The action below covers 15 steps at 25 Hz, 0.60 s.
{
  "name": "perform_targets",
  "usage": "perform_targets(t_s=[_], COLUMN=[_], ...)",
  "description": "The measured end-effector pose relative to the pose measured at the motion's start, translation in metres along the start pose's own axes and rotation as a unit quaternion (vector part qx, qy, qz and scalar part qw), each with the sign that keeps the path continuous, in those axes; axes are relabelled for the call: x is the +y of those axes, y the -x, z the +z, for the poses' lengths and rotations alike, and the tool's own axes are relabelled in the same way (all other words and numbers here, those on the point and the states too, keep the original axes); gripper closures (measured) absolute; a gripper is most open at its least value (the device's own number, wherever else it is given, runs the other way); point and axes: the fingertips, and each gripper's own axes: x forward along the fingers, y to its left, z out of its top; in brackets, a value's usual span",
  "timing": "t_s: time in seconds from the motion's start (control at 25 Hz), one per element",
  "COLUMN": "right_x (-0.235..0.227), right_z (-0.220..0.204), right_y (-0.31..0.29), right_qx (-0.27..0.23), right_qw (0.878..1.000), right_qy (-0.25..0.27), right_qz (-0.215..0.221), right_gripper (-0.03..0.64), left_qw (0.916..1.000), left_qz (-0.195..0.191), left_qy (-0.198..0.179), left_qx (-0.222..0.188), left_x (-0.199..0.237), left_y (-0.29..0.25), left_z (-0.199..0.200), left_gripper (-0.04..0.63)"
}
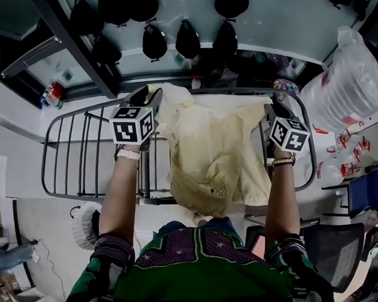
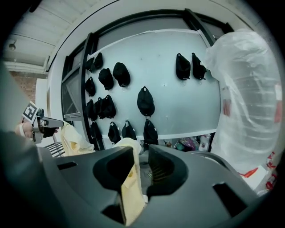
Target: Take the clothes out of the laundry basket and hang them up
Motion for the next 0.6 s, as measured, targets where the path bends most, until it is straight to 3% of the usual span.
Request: perform_targets(t_s=[0.28, 0.6], right_x=[0.013, 0.036], right_z=[-0.004, -0.004], right_y=[0.03, 0.067], right_qx=[0.021, 0.032], right_qw=[0.999, 0.998], right_qy=[0.012, 0.029], right_qz=[-0.023, -0.046], right_gripper=[0.537, 0.535], left_qw=[0.9992, 1.0], left_qz=[0.027, -0.008], left_qy=[-0.002, 0.004], left_qx=[0.03, 0.002], left_x=[0.026, 0.02], left_y=[0.04, 0.076], left_z=[-0.017, -0.015], left_gripper=[0.437, 0.439])
